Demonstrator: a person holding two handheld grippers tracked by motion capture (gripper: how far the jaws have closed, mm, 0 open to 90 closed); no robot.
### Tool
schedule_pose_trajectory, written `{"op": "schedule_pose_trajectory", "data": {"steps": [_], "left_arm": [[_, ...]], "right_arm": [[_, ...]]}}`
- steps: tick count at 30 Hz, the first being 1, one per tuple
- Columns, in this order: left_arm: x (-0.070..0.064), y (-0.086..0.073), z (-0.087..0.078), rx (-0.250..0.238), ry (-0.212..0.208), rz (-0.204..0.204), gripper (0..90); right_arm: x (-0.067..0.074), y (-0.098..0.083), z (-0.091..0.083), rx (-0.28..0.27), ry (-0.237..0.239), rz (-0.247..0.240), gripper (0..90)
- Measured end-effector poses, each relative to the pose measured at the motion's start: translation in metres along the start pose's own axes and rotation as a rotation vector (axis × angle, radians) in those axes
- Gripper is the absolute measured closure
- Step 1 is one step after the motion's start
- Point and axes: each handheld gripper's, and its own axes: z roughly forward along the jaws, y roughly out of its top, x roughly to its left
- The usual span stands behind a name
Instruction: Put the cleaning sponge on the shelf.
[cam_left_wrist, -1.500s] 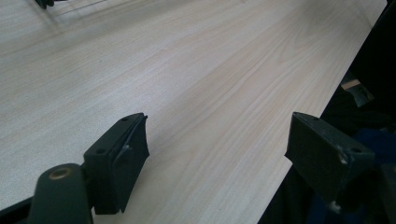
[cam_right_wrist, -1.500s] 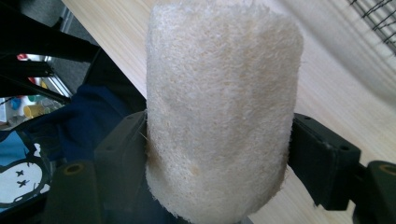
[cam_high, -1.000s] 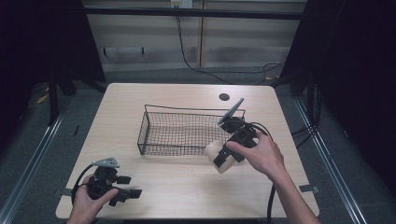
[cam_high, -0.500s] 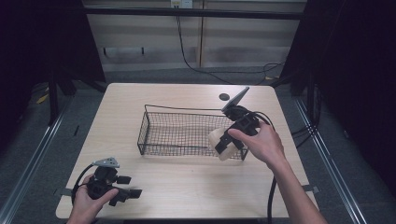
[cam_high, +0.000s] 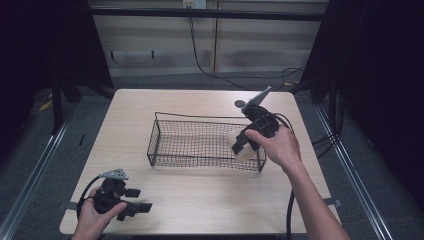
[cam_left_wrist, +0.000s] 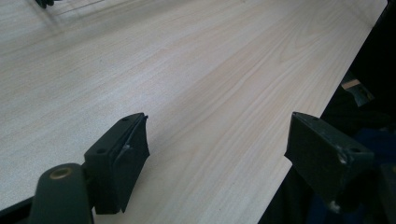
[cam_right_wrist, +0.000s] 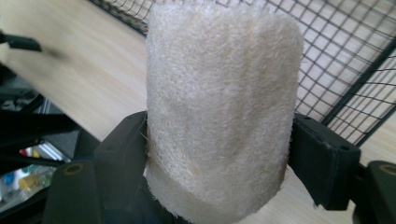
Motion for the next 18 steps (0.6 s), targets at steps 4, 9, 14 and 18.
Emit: {"op": "schedule_pose_trajectory", "data": {"steps": [4,9,14,18], "left_arm": [[0.0,0.0,0.0,0.001,0.0,0.0,20.7],[0.0,0.0,0.0,-0.001,-0.001,-0.002,20.7],[0.0,0.0,0.0,-0.002,-0.001,-0.002,20.7],[0.0,0.0,0.0,0.005,-0.001,0.001,20.7]], "right_arm": [[-0.005,0.003,0.001,-0.004,-0.014,0.033,24.6],[-0.009,0.007,0.004,-0.002,-0.045,0.068,24.6],[-0.013,0.01,0.006,-0.005,-0.067,0.104,24.6],[-0.016,0.013,0.009,-0.007,-0.089,0.122,24.6]]}}
